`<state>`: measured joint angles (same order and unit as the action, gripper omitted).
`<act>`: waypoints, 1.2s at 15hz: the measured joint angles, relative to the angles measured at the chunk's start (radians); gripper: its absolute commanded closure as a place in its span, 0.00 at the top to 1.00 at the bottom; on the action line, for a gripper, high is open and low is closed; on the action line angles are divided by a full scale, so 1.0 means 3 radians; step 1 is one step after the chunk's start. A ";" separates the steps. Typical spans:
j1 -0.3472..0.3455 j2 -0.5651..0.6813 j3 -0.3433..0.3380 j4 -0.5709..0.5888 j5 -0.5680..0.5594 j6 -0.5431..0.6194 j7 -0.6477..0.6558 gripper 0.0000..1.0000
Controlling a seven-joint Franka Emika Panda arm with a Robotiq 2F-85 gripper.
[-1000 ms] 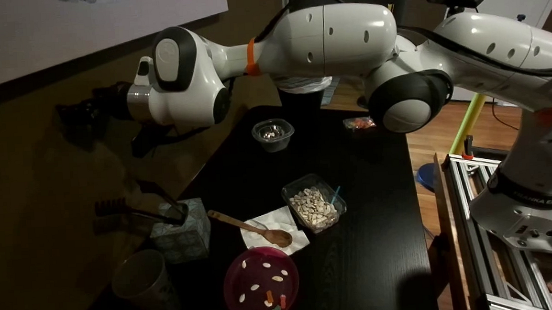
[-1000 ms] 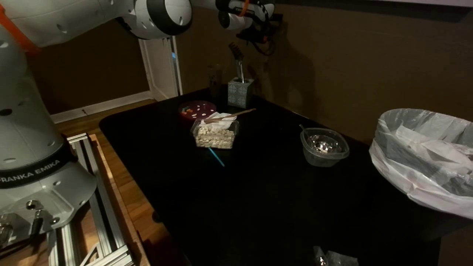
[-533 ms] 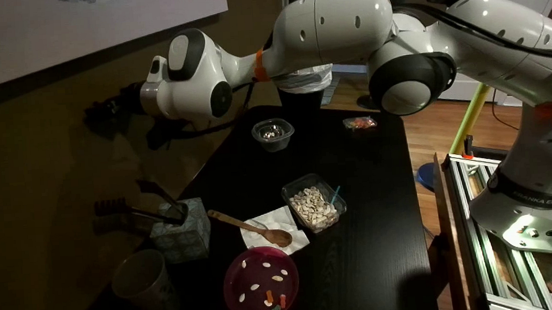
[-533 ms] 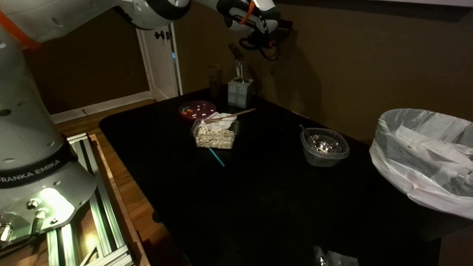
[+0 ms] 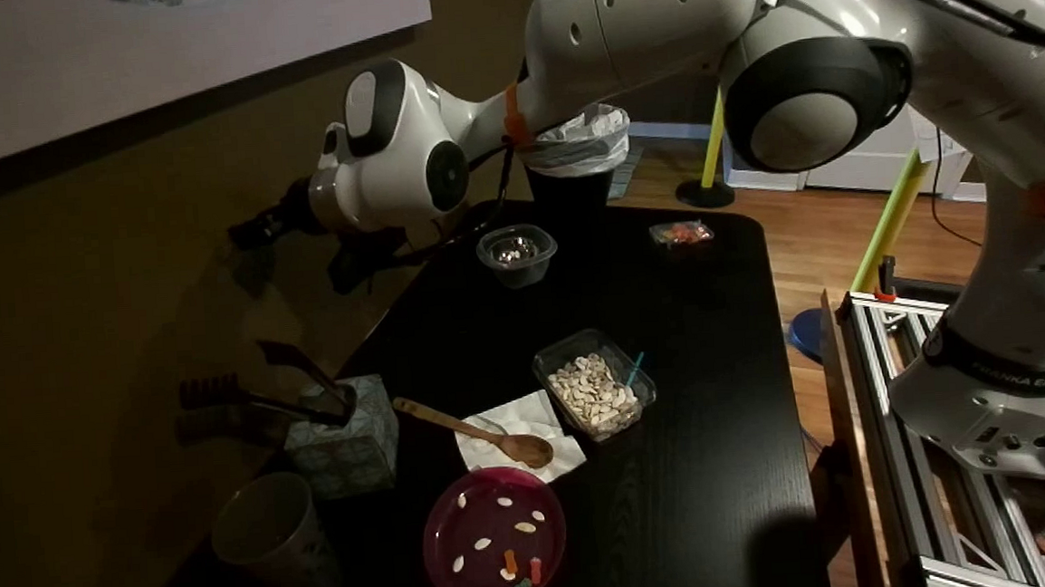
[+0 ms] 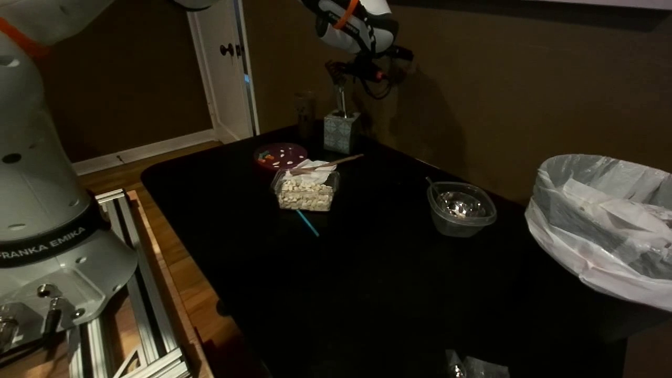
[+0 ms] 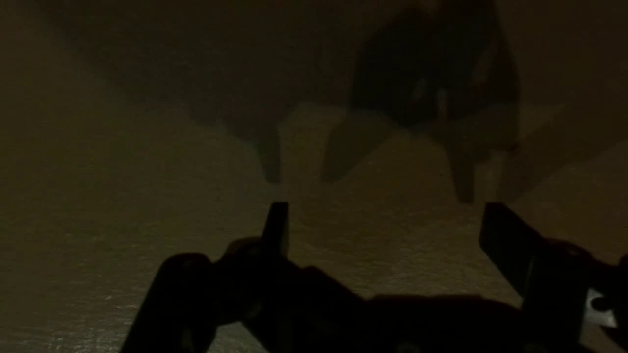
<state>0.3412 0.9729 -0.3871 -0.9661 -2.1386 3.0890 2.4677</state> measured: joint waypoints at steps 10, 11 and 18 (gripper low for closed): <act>-0.0092 -0.0189 0.0371 -0.0008 -0.0879 -0.0018 0.0457 1.00; -0.0188 -0.0187 0.0553 0.0094 -0.1146 -0.0018 0.0535 1.00; -0.0835 0.0043 0.1668 0.0767 -0.1266 0.0442 -0.0393 1.00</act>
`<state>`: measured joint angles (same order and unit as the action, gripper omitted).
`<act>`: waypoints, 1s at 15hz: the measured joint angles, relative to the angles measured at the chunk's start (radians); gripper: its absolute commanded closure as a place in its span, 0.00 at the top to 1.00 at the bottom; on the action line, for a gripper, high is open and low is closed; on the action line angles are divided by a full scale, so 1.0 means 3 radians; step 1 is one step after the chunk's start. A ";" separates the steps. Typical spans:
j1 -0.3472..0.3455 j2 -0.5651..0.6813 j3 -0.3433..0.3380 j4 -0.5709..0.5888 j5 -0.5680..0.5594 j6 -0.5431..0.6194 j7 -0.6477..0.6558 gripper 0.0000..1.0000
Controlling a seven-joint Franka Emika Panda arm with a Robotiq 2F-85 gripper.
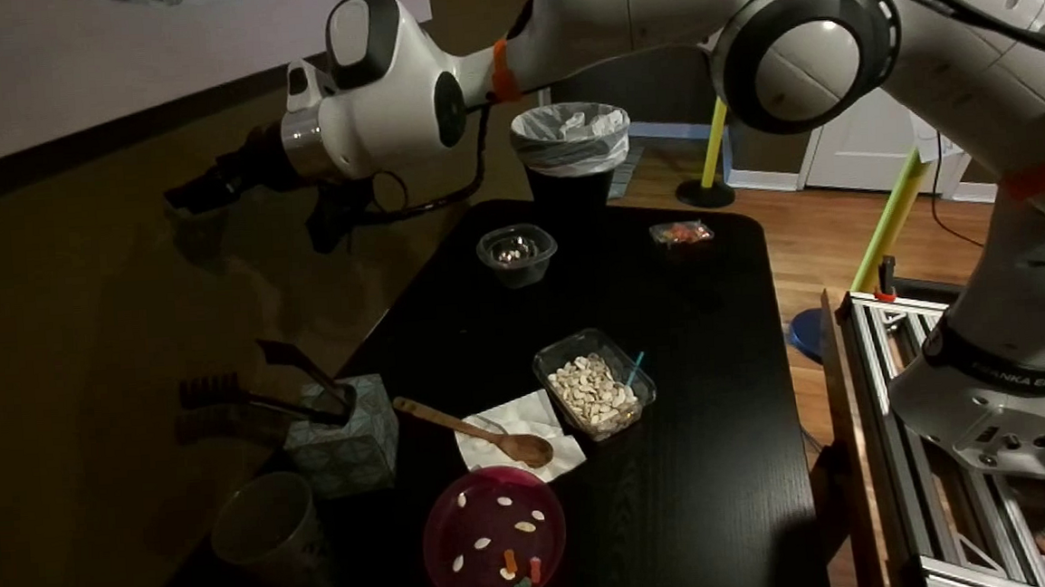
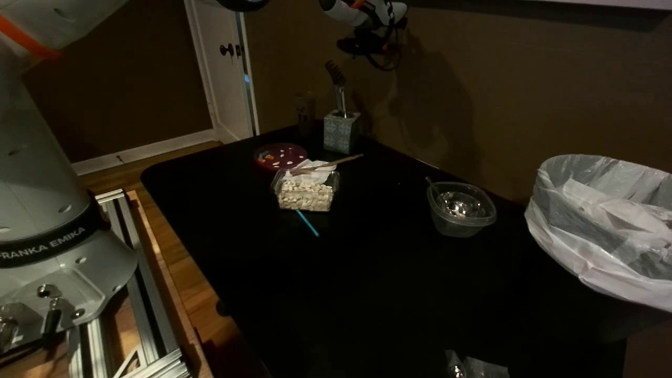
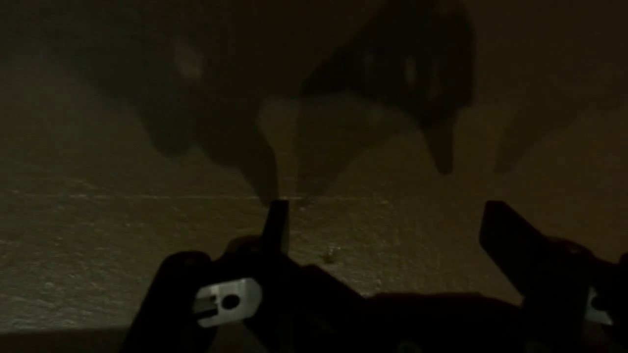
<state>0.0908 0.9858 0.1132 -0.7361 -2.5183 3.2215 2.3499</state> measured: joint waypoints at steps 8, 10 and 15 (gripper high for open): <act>-0.0246 0.0144 0.0344 0.0093 0.0024 0.0110 -0.0402 1.00; -0.0241 0.0141 0.0322 0.0093 0.0025 0.0016 -0.0402 1.00; -0.0313 0.0103 0.0385 0.0211 0.0026 -0.0017 -0.0498 1.00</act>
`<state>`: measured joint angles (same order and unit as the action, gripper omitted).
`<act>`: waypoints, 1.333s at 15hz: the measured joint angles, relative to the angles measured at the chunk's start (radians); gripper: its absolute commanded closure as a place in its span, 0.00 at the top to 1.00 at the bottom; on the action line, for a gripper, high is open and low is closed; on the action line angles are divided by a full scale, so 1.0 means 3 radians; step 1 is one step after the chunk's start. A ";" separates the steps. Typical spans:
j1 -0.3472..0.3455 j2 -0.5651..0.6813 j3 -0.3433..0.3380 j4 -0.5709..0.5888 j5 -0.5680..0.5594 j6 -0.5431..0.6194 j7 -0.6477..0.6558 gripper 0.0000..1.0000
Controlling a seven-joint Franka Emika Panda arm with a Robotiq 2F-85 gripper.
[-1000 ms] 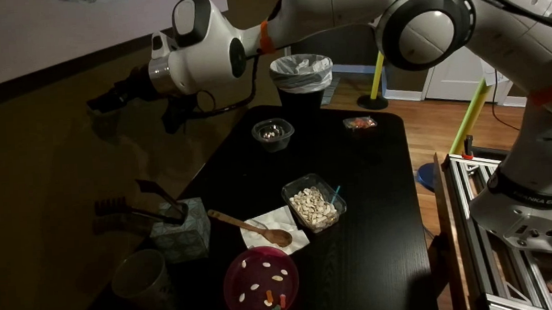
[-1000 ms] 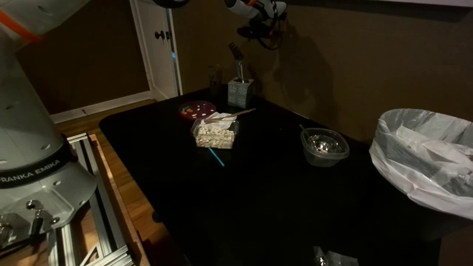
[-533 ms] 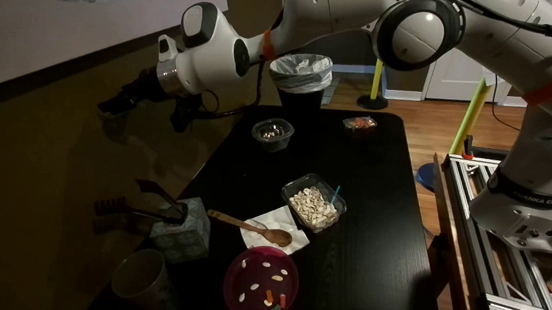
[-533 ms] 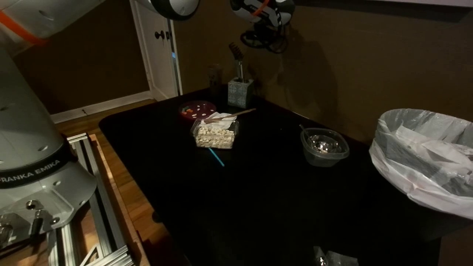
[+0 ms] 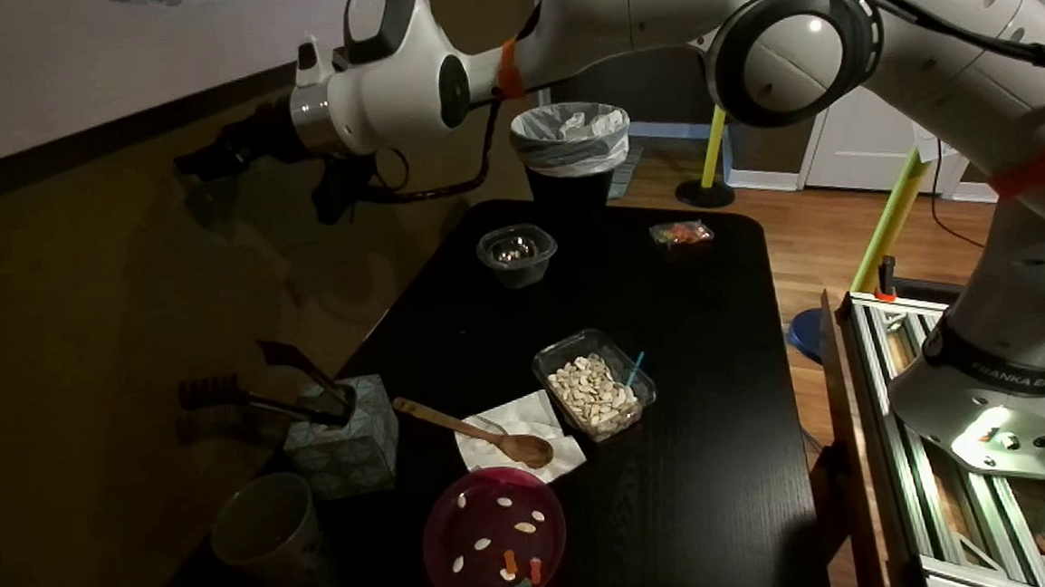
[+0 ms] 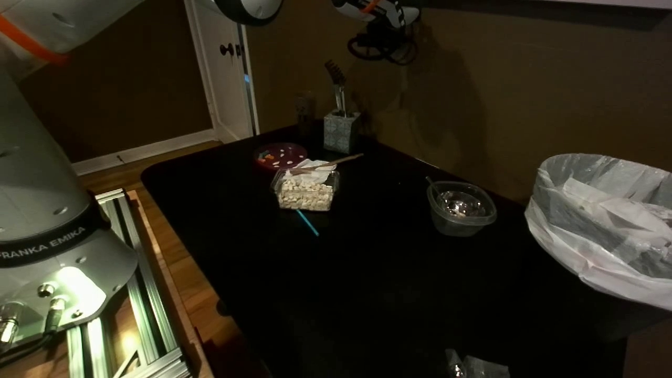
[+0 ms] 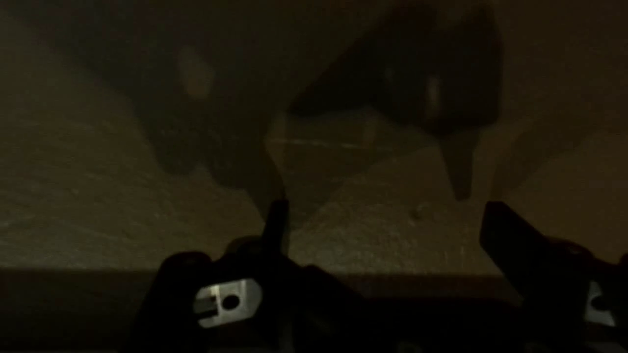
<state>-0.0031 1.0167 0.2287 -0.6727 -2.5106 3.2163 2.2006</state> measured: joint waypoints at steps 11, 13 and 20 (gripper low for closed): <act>-0.0213 0.0419 0.0807 0.0754 0.0000 0.0453 -0.0846 1.00; -0.0294 0.0462 0.1041 0.0729 0.0000 0.0453 -0.1060 1.00; -0.0569 0.0780 0.2049 0.0729 0.0000 0.0504 -0.2030 1.00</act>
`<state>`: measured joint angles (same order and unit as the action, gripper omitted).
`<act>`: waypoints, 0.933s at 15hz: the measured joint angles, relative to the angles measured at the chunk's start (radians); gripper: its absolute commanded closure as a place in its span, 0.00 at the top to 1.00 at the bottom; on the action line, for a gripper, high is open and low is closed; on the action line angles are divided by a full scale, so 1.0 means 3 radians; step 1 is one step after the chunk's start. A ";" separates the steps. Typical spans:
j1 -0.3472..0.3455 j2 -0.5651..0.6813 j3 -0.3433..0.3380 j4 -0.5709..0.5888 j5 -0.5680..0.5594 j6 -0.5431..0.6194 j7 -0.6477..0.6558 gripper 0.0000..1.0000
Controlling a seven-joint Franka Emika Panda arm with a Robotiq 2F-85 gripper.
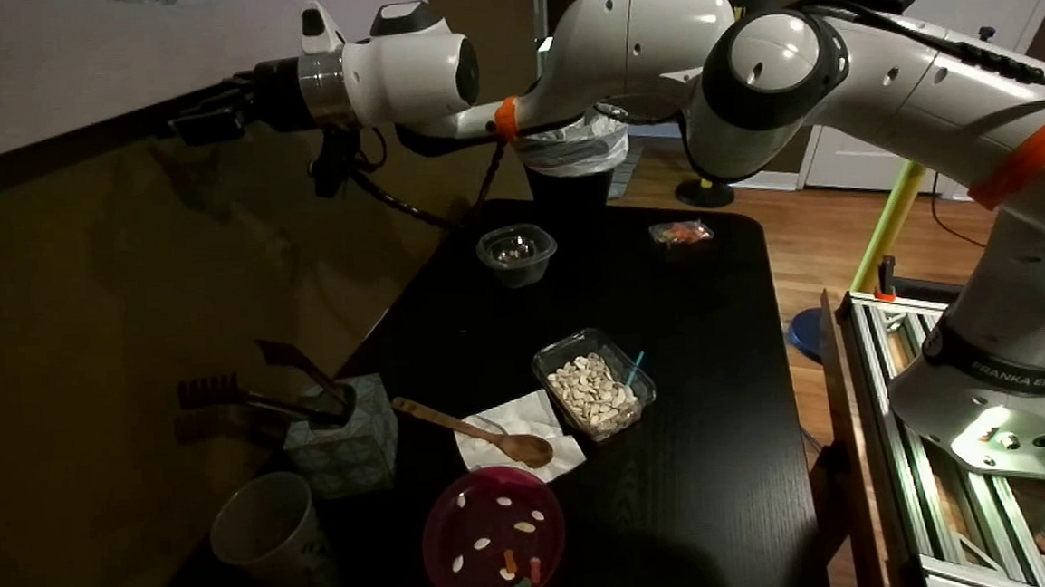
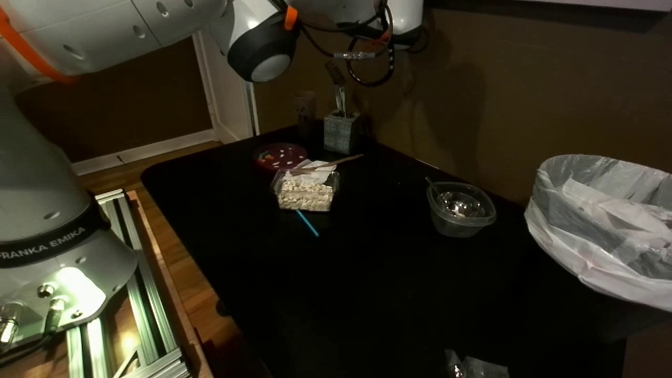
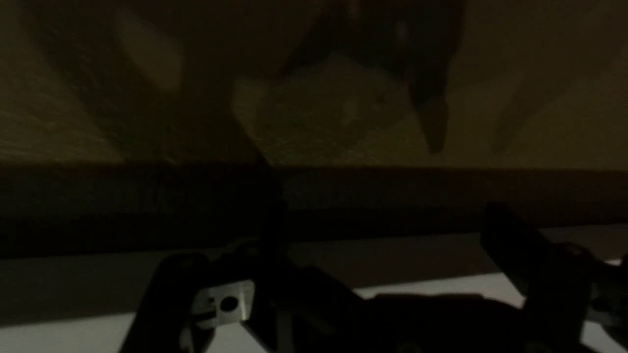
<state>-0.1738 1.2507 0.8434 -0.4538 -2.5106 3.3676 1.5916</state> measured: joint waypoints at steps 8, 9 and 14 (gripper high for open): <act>-0.0120 0.0343 0.0839 0.0003 0.0000 0.0180 -0.0974 1.00; -0.0120 0.0351 0.0844 0.0004 0.0000 0.0193 -0.1002 1.00; -0.0123 0.0364 0.0666 -0.0006 0.0001 0.0210 -0.1036 1.00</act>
<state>-0.2107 1.3600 1.0433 -0.4557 -2.5105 3.4307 1.2809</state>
